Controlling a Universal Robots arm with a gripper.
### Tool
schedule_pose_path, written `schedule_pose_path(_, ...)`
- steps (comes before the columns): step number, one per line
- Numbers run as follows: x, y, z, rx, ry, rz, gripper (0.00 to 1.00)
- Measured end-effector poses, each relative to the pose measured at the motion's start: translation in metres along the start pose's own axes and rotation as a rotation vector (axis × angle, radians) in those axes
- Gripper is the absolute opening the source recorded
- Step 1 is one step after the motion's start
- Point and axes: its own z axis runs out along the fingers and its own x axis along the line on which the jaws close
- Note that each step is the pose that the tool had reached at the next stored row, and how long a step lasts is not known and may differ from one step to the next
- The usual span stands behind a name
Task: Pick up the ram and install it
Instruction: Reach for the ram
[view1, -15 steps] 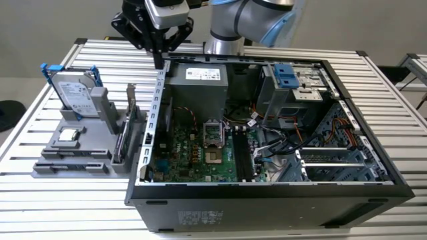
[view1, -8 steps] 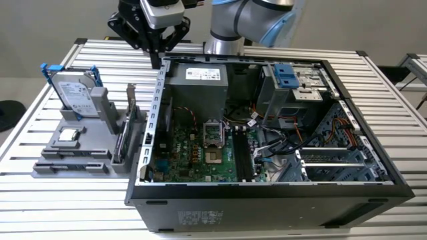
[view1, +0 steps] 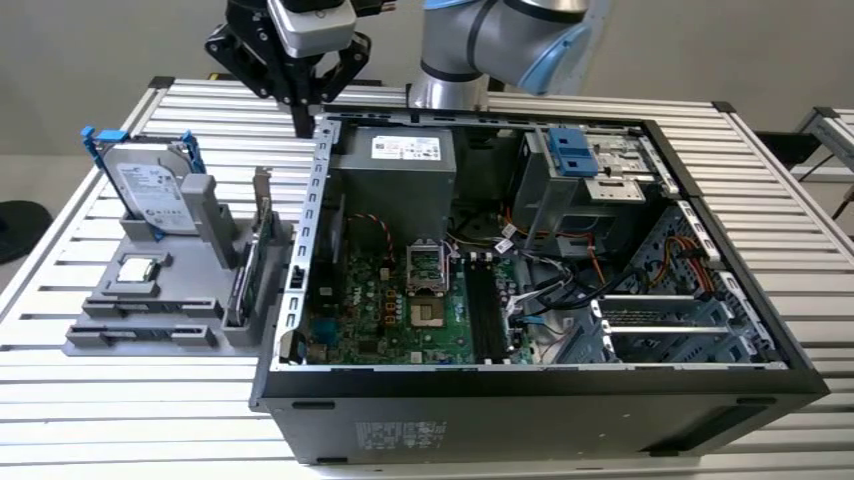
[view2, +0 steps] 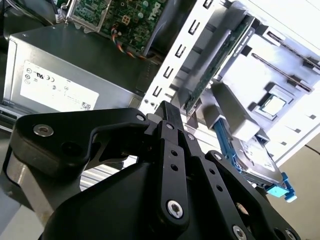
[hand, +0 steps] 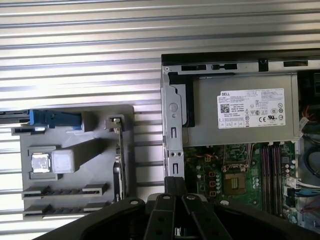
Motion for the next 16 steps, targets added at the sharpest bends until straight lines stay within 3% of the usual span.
schedule_pose_path(16,0.0178,-0.0012,-0.0004,0.0,0.0,0.0,0.0)
